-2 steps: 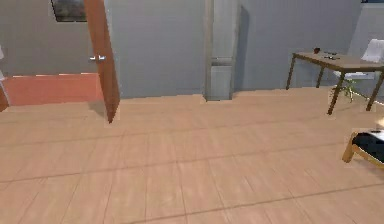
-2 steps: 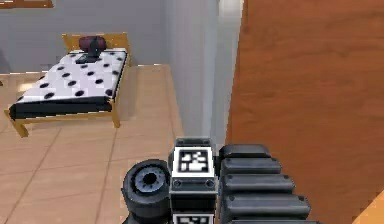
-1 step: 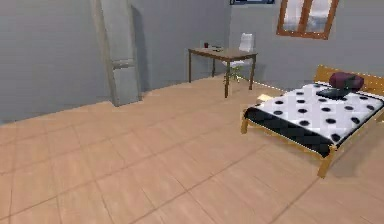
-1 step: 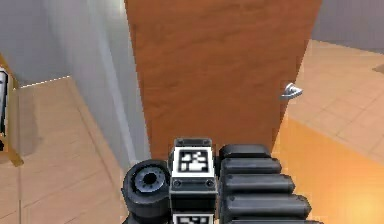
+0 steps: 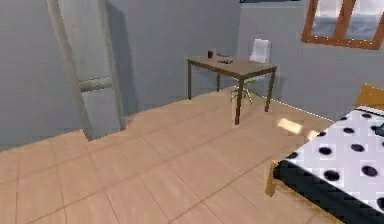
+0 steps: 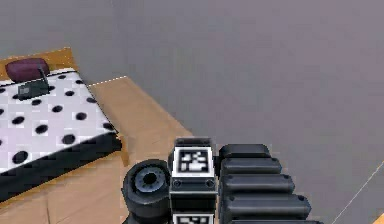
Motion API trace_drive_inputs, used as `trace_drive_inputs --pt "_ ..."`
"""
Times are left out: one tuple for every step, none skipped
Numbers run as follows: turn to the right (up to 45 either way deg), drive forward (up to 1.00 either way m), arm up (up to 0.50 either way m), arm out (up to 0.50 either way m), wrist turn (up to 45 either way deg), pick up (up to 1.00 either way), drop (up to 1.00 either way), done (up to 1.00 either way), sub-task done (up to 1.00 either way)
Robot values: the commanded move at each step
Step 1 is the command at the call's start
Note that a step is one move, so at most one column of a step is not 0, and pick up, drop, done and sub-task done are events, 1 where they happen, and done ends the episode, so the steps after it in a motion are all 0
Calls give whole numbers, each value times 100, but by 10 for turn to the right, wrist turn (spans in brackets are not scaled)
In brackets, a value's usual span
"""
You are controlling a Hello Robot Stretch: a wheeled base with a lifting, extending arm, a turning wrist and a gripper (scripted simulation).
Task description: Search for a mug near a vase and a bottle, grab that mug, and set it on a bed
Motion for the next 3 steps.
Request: trace_drive_inputs --pt "30 0 0 0 0 0 0 0 0" --pt "0 100 0 0 0 0 0 0 0" --pt "150 0 0 0 0 0 0 0 0"
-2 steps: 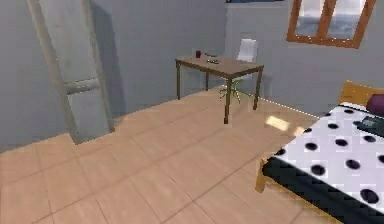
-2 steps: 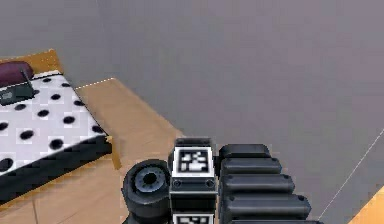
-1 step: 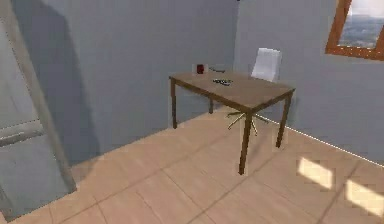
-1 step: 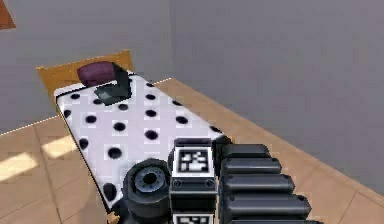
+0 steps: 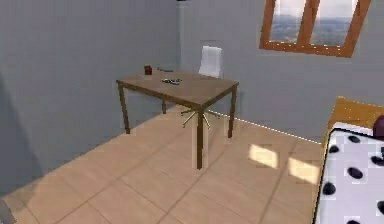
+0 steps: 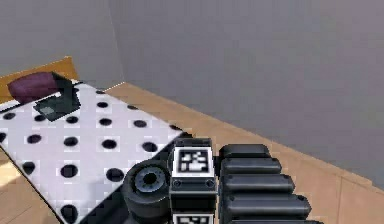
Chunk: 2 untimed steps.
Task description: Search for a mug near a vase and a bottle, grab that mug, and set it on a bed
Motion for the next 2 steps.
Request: trace_drive_inputs --pt "0 10 0 0 0 0 0 0 0" --pt "-60 0 0 0 0 0 0 0 0"
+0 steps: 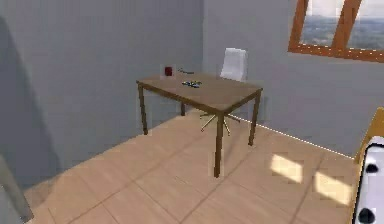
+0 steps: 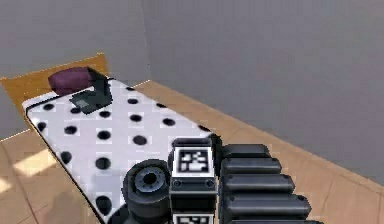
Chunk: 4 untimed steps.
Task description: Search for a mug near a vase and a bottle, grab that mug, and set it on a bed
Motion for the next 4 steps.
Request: trace_drive_inputs --pt "0 55 0 0 0 0 0 0 0" --pt "330 0 0 0 0 0 0 0 0" --pt "30 0 0 0 0 0 0 0 0" --pt "0 40 0 0 0 0 0 0 0"
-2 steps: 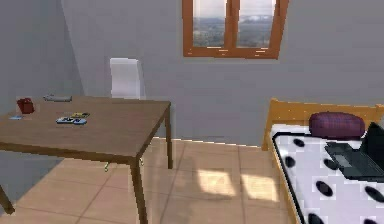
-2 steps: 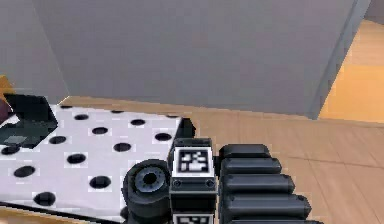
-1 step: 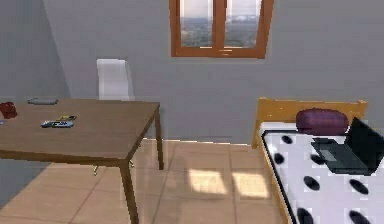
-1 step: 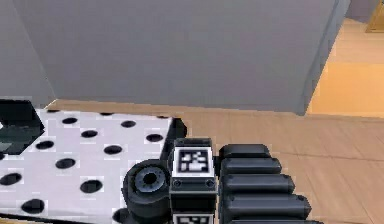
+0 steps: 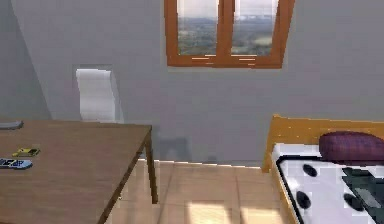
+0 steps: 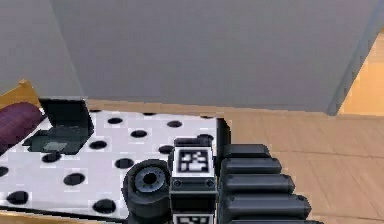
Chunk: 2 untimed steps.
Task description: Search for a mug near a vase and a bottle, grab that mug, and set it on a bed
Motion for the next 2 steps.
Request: trace_drive_inputs --pt "120 0 0 0 0 0 0 0 0" --pt "0 80 0 0 0 0 0 0 0"
